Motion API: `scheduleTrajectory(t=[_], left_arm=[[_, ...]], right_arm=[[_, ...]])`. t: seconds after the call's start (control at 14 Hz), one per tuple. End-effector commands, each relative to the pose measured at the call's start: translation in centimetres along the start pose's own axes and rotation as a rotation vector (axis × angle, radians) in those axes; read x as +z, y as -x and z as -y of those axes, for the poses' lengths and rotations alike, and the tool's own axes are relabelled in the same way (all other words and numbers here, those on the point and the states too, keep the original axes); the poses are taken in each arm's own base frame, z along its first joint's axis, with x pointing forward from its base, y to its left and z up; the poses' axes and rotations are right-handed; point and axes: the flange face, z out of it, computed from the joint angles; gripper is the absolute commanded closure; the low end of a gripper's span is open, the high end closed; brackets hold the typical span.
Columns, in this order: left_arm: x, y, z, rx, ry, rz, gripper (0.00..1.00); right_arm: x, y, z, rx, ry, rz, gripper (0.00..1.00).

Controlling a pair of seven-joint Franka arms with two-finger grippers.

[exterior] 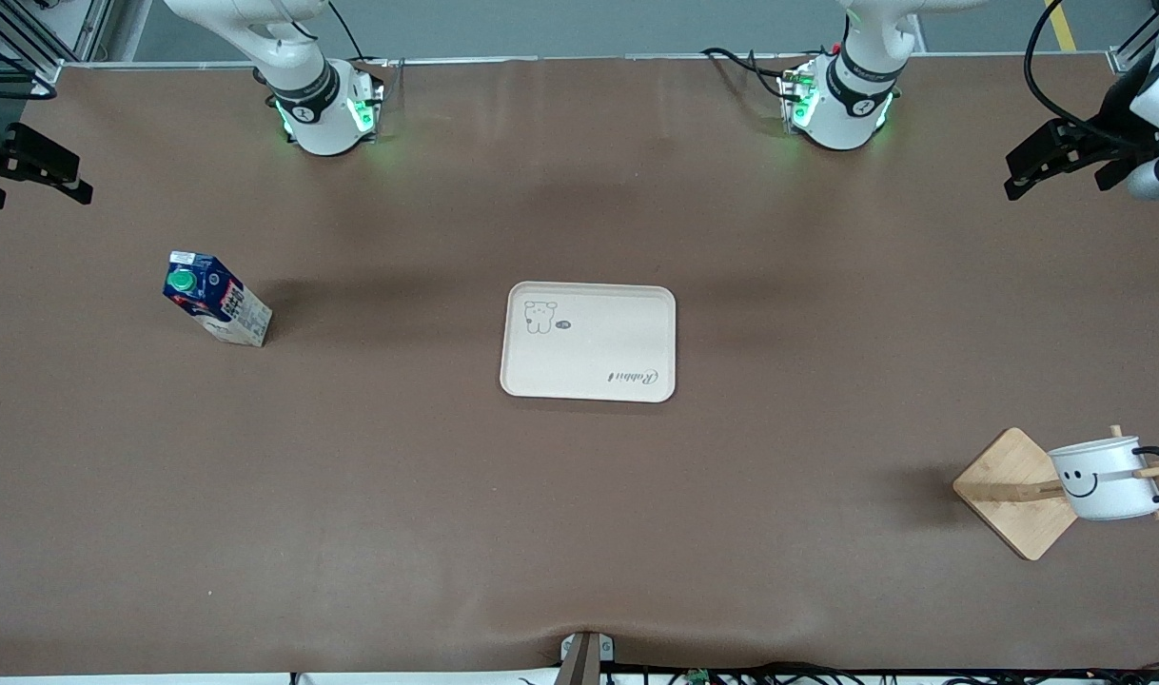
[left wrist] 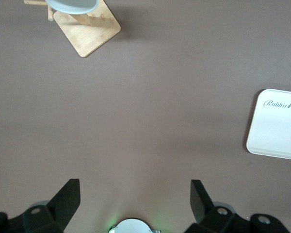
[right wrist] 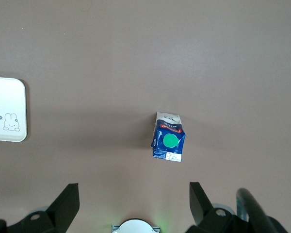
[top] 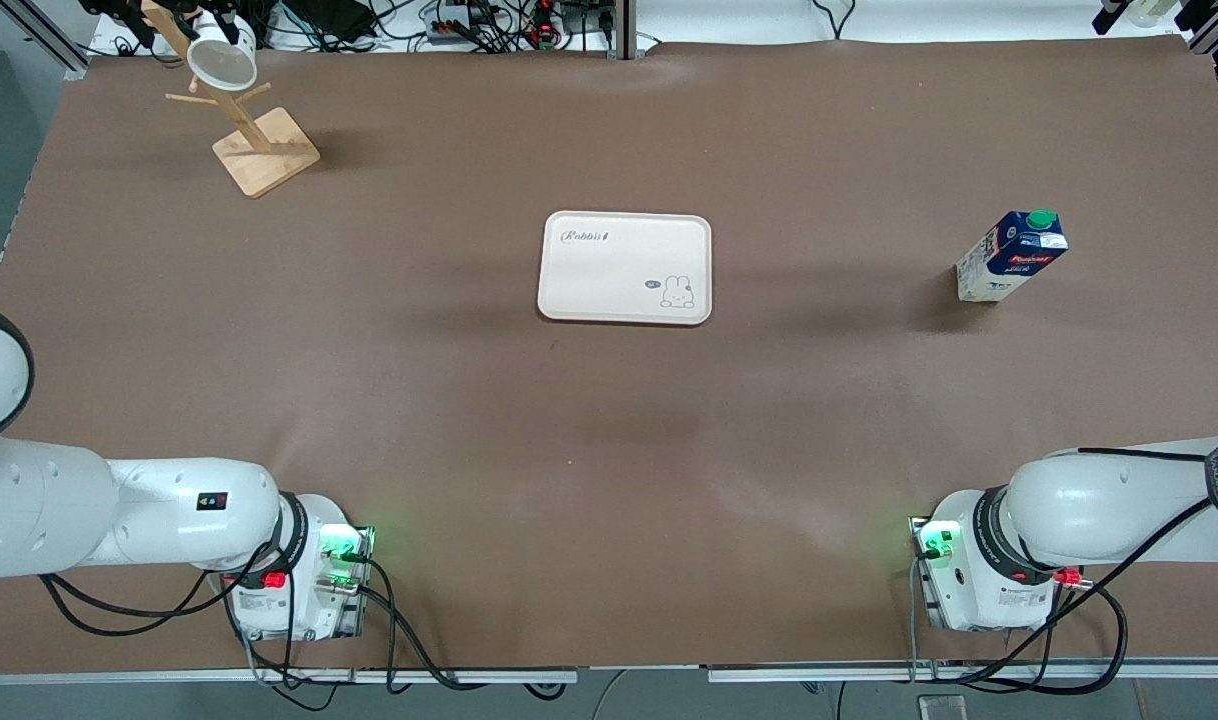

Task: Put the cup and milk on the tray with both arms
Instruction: 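Move the left gripper toward the white mug on the wooden stand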

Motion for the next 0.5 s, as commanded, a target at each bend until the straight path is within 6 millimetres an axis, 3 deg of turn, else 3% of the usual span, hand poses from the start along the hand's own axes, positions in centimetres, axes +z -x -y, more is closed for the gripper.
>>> scheduleTrajectory(t=[0.0, 0.43], left_arm=[[-0.64, 0.01, 0.03, 0.010, -0.015, 0.000, 0.00], [-0.21, -0.68, 0.46, 0.001, -0.015, 0.008, 0.00]], right_arm=[[-0.32, -0.09, -0.25, 0.007, 0.015, 0.006, 0.00], [-0.32, -0.06, -0.48, 0.012, 0.014, 0.006, 0.00]])
